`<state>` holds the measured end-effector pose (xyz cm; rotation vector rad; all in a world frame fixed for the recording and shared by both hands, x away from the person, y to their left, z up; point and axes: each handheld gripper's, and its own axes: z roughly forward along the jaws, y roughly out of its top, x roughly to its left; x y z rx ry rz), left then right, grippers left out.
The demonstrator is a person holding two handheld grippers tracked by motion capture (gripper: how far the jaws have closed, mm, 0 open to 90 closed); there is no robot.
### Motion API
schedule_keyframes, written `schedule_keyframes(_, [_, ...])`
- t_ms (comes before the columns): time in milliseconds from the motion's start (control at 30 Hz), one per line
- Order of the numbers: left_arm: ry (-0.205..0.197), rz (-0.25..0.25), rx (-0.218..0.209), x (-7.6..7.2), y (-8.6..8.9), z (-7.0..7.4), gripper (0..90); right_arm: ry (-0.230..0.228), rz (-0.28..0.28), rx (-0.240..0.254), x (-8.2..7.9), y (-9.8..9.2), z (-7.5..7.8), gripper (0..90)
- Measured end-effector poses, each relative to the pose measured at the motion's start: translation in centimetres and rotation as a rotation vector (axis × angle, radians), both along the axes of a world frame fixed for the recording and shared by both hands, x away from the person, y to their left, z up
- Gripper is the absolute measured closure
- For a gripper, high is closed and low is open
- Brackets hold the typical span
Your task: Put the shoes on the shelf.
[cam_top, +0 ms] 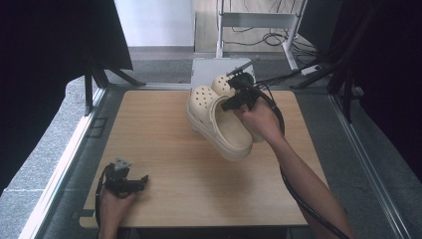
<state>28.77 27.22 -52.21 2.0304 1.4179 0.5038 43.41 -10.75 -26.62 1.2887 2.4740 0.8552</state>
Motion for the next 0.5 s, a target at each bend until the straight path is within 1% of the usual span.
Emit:
schedule_keyframes(233, [-0.001, -0.002, 0.001, 0.0, 0.0, 0.0, 5.1, 0.008, -0.090, 0.001, 2.9, 0.6, 0.2, 63.5])
schedule_keyframes(400, [0.001, -0.005, 0.003, 0.0, 0.0, 0.0, 5.1, 0.005, -0.144, -0.001, 4.9, 1.2, 0.6, 63.5])
schedule_keyframes(500, [0.003, -0.005, -0.002, 0.0, 0.0, 0.0, 5.1, 0.006, -0.177, 0.012, 6.0, 1.6, 0.8, 63.6])
